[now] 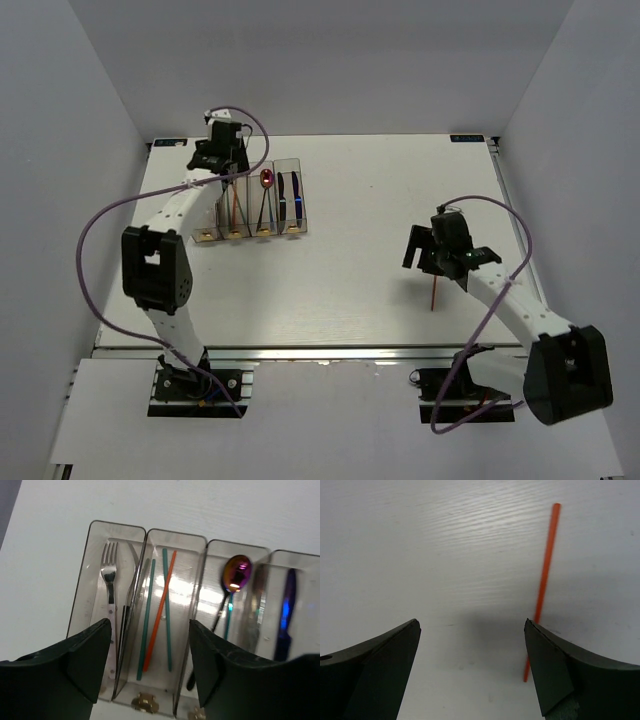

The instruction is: Sort the eating utensils into containers

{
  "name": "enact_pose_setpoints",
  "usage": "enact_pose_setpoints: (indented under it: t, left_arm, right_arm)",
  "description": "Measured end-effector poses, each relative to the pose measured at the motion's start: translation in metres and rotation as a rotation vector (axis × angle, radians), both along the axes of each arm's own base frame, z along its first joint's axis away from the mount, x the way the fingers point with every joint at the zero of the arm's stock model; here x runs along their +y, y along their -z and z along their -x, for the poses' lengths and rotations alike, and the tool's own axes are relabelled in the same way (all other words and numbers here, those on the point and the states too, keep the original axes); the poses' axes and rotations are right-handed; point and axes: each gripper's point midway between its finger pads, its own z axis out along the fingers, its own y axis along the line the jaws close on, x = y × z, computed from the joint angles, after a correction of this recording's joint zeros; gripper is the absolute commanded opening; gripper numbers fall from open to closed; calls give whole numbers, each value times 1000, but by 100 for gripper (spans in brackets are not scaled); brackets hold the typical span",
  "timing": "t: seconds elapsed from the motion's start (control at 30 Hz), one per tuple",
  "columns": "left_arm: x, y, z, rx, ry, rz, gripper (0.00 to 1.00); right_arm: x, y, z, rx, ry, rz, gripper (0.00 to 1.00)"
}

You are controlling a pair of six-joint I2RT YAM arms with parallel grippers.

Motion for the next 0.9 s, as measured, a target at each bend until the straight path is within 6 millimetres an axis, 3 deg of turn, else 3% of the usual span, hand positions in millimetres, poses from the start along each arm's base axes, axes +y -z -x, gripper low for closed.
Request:
enact_pose_setpoints:
  t: [0.07,0.13,0.23,0.3,0.37,0.43,0.5,0.63,0.67,0.8,0.9]
  left_arm:
    - [-5,-32,14,-44,19,53,76]
    - [-12,-78,36,-142,58,133,80]
    - [-16,-141,90,-317,125,241,82]
    - [-17,-159,128,-408,168,294,82]
    - [-17,-153,160,-445,194,326,83]
    - [-16,-125,176,-403,200,332,82]
    - [-18,-93,180,-322,205,333,81]
    - [-25,-38,184,-156,217,339,81]
    - [-26,-33,186,-138,219,341,81]
    - [-31,-37,188,-147,242,363,81]
    - [-41,-41,188,-155,275,408,82]
  right_arm:
    - [-13,14,-3,48,41,43,84]
    - [-24,31,-5,109,74,82,80]
    - [-36,49,-4,181,100,140,76]
    - [-42,55,-2,206,116,164,72]
    - [-47,56,-3,211,129,171,54]
    - [-52,56,-5,207,140,169,46]
    - [-56,59,-8,222,146,166,35]
    - [-60,76,-13,291,136,165,31]
    - [-60,76,-17,283,135,162,31]
    - [-57,77,-21,273,119,146,0]
    - [-51,76,-23,260,87,107,0]
